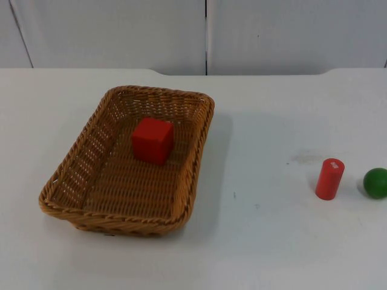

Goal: Pick up the basket with the left hand and place the object to the left of the red cylinder into the basket with the right hand.

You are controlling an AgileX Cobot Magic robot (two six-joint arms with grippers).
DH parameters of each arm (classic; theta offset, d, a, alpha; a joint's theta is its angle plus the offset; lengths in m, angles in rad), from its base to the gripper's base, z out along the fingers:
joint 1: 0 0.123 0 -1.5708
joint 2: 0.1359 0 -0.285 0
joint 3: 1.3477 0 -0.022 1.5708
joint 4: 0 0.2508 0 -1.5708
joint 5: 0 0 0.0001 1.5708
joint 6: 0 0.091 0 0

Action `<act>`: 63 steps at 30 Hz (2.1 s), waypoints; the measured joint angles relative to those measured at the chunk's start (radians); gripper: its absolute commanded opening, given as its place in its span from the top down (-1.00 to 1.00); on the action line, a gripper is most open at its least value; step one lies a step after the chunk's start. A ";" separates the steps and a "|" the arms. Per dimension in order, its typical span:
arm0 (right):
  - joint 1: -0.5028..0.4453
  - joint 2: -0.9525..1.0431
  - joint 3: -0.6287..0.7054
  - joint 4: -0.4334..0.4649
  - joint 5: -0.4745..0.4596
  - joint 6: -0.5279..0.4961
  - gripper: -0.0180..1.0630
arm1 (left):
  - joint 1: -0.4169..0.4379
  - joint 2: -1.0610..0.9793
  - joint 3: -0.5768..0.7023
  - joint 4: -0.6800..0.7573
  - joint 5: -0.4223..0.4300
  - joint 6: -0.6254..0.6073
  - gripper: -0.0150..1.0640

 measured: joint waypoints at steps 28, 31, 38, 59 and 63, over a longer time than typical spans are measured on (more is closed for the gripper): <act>0.000 0.000 0.000 0.000 0.000 0.000 -0.99 | 0.048 0.000 0.000 0.000 0.000 0.000 -0.97; 0.000 0.000 0.000 0.000 0.000 0.000 -0.99 | 0.048 0.000 0.000 0.000 0.000 0.000 -0.97; -0.025 0.000 0.000 0.000 0.000 0.000 -0.99 | 0.048 0.000 0.000 0.000 0.000 0.000 -0.97; -0.359 0.000 0.000 0.000 0.000 0.000 -0.99 | 0.048 0.000 0.000 0.000 0.000 0.000 -0.97; -0.418 0.000 0.000 0.000 0.000 0.000 -0.99 | 0.048 0.000 0.000 0.000 0.000 0.000 -0.97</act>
